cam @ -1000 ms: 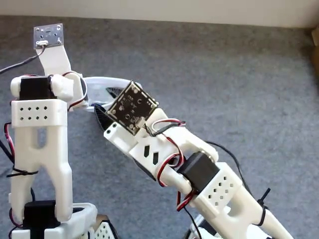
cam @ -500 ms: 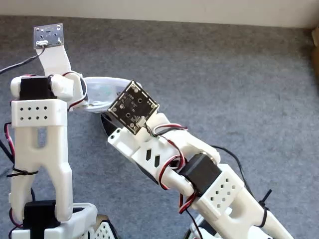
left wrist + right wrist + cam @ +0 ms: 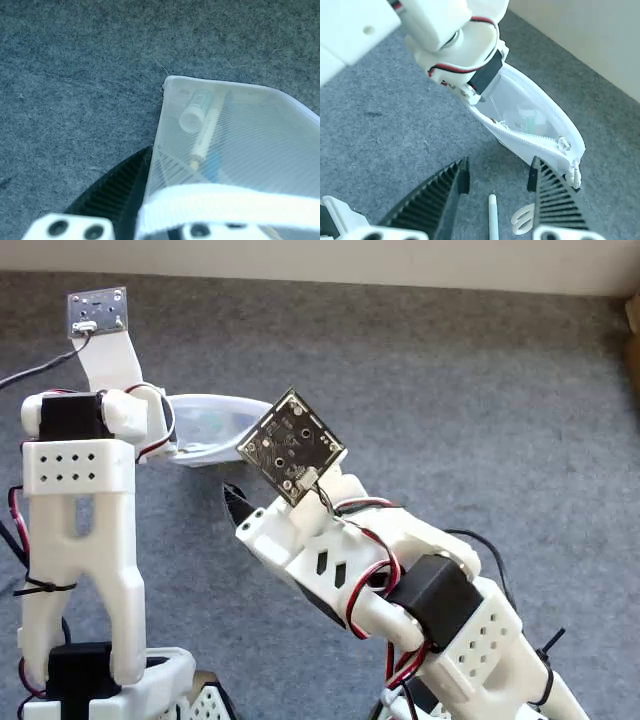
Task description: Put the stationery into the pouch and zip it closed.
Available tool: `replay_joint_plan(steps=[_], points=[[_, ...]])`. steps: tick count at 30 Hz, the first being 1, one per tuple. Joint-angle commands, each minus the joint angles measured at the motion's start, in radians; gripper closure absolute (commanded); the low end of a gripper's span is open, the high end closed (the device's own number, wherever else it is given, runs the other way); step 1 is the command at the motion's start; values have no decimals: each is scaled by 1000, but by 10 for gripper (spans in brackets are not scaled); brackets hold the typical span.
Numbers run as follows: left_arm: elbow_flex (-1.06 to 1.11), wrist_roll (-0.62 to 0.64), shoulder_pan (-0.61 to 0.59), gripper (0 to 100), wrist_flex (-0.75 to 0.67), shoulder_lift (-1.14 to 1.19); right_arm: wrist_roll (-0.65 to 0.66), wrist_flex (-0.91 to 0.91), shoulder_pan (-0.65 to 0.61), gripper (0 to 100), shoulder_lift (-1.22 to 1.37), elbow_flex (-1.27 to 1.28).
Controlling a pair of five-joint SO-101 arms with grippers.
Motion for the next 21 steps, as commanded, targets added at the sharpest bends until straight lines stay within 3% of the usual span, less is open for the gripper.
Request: replay_joint_plan(steps=[1, 12, 21], points=[[22, -2, -16, 994, -20, 19, -12, 64, -4, 813, -35, -64], [22, -2, -18, 994, -20, 13, -12, 260, -2, 814, -35, -54], [-18, 0, -124, 994, -18, 12, -12, 193, -5, 814, -35, 148]])
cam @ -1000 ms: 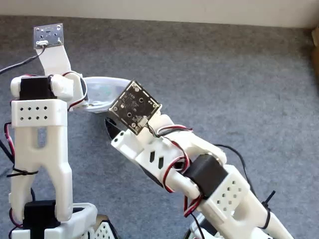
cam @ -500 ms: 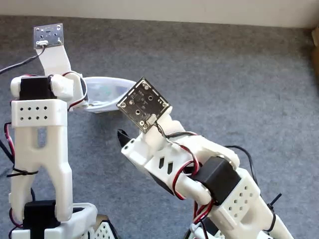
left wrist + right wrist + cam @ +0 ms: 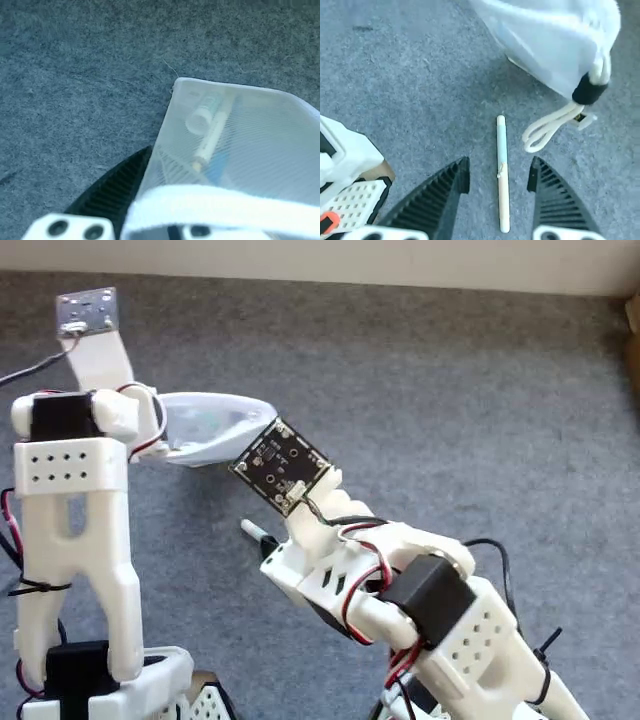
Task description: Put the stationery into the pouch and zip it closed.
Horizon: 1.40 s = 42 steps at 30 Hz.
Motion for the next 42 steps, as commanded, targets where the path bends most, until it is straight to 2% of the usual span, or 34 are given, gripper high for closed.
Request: replay_joint_plan(steps=[1, 10, 15, 22, 27, 33, 42], points=[[-16, -2, -82, 994, -18, 12, -6, -87, -7, 814, -27, 81], [-41, 34, -139, 994, -12, 10, -2, -245, -7, 814, -19, 277], [-42, 34, -139, 994, -11, 10, -2, -343, -5, 814, -18, 366], [-38, 34, -139, 994, -11, 10, -6, -573, -8, 814, -16, 507], [-36, 34, -137, 994, -14, 10, -6, -650, -10, 814, -7, 558], [-35, 34, -136, 994, -17, 10, -8, -661, -10, 815, 159, 555], [-35, 34, -134, 994, -17, 12, -8, -860, -5, 815, 400, 533]])
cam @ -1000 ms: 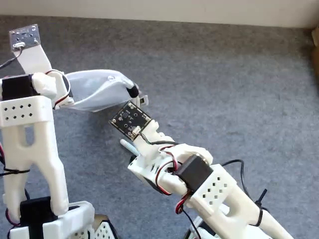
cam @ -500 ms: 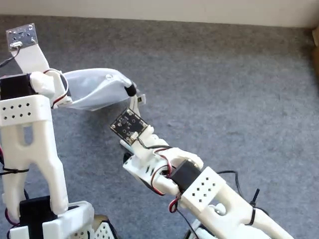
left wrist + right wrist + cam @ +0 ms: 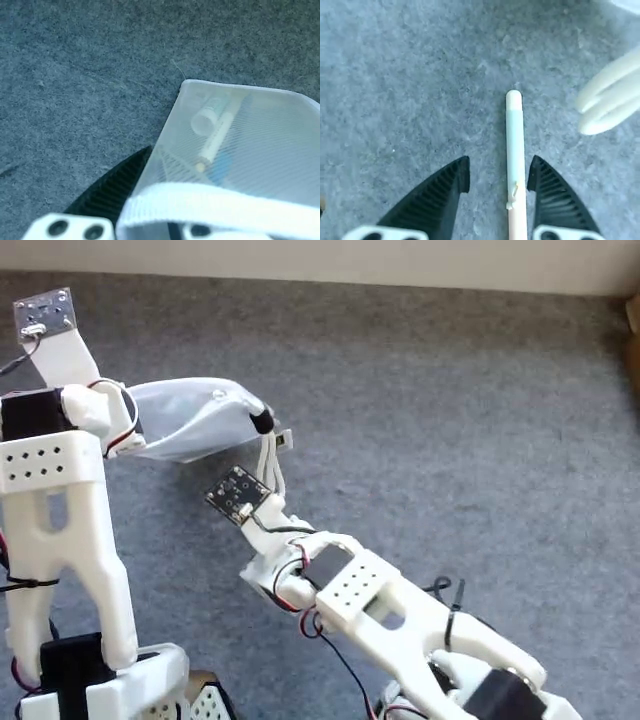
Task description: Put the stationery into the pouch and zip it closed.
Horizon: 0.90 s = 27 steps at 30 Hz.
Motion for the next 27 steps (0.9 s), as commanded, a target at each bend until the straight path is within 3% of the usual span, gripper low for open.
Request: replay_joint_plan(steps=[1, 16, 23, 27], points=[[-10, 12, -38, 994, -17, 8, -8, -84, -4, 815, 42, -38], [-10, 9, -38, 994, -17, 8, -6, -205, 41, 816, 213, -67], [-10, 8, -36, 994, -15, 8, 0, -205, 38, 967, 357, -137], [-10, 8, -36, 994, -14, 8, 78, -203, 36, 992, 366, -148]])
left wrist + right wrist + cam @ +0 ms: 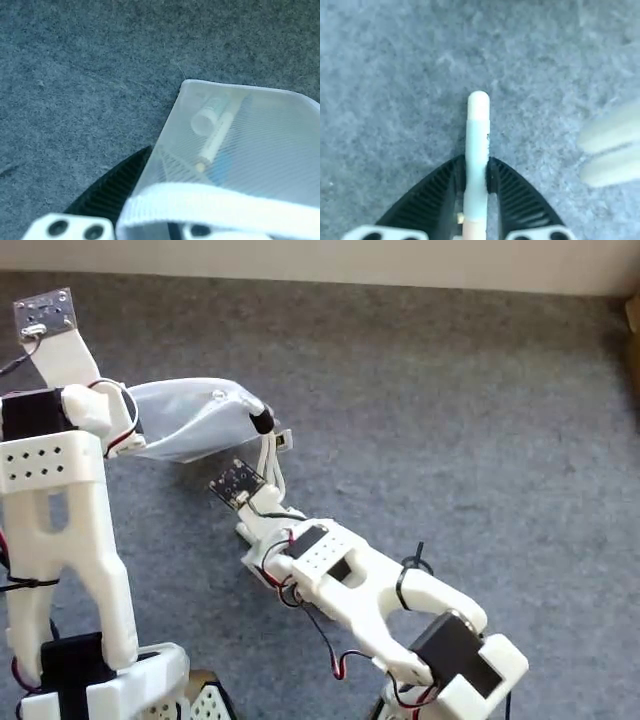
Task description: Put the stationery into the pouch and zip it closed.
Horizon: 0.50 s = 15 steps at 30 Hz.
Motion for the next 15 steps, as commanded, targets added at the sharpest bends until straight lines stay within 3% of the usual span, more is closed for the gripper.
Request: replay_joint_plan(steps=[1, 10, 15], points=[[-10, 8, -36, 994, -14, 8, 60, -22, -1, 992, -2, -45], [-10, 8, -36, 994, -17, 8, 63, 335, -1, 993, 4, -128], [-10, 8, -36, 994, -17, 8, 64, 414, -1, 993, 4, -148]])
